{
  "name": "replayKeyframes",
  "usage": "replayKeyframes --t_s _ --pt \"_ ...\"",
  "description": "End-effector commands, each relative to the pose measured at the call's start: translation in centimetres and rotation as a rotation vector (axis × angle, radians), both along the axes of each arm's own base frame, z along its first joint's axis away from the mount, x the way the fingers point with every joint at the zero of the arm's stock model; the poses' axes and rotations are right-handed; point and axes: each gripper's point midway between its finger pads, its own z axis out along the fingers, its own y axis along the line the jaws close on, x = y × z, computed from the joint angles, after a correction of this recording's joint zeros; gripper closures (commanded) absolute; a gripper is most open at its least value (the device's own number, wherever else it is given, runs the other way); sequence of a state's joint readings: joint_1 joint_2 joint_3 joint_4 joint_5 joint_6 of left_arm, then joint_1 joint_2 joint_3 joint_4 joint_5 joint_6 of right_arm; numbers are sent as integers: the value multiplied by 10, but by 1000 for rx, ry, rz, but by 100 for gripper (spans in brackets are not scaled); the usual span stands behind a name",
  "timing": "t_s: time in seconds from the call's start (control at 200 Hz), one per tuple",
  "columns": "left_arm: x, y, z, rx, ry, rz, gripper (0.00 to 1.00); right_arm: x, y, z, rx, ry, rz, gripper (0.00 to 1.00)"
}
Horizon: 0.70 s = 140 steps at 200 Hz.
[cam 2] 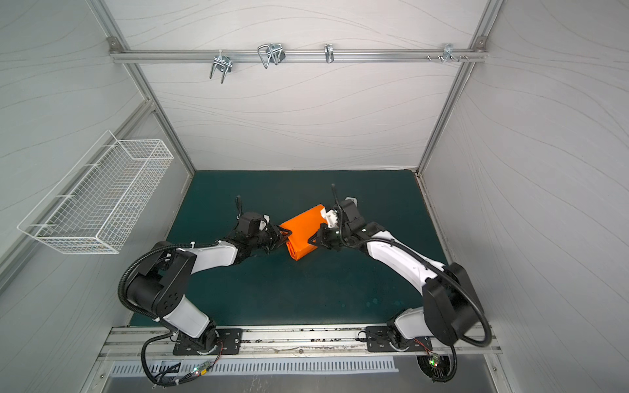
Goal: Wrap a gift box in wrapping paper
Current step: Rotate the gift box at the center of the table.
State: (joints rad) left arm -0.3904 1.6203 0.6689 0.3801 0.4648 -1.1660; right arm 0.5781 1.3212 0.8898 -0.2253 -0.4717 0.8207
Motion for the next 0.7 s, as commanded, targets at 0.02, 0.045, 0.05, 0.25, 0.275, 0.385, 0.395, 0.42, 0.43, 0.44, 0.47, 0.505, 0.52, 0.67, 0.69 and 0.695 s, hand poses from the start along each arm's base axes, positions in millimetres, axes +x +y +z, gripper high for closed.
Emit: replayKeyframes --t_s 0.02,0.045,0.05,0.25,0.275,0.385,0.395,0.42,0.43,0.44,0.47,0.505,0.52,0.67,0.69,0.695 --pt "-8 4 -16 38 62 -2 68 33 -58 -11 -80 -38 -268 100" --pt "-8 4 -16 36 62 -3 68 33 -61 -16 -86 -31 -270 100" --pt "-8 4 -17 36 63 -3 68 33 -62 -17 -86 -30 -269 100" --pt "-8 5 -19 37 69 4 68 40 -70 -45 -120 -24 -337 100" --pt "-9 5 -19 39 70 4 68 41 -72 -47 -128 -35 -367 100" --pt "-9 6 -18 41 71 4 68 45 -70 -43 -96 -138 -446 100" --pt "-10 6 -18 40 72 3 68 45 -69 -42 -88 -150 -444 100" --pt "-10 5 -17 38 70 3 68 46 -63 -36 -63 -185 -431 100" --pt "-9 5 -17 38 70 2 68 45 -62 -35 -58 -192 -425 100" --pt "-9 5 -17 37 71 2 68 44 -60 -35 -54 -194 -421 100" --pt "-10 5 -17 38 71 2 68 42 -56 -31 -37 -197 -404 100" --pt "-10 5 -16 38 70 2 68 39 -49 -27 -15 -205 -375 100" --pt "-10 5 -16 39 70 2 68 38 -45 -25 -5 -208 -356 100" --pt "-11 6 -13 37 66 5 68 26 -46 -40 -74 -156 -369 100" --pt "-10 6 -12 37 62 5 68 26 -49 -43 -72 -153 -384 100" --pt "-11 6 -12 38 62 5 68 26 -49 -43 -71 -152 -388 100"
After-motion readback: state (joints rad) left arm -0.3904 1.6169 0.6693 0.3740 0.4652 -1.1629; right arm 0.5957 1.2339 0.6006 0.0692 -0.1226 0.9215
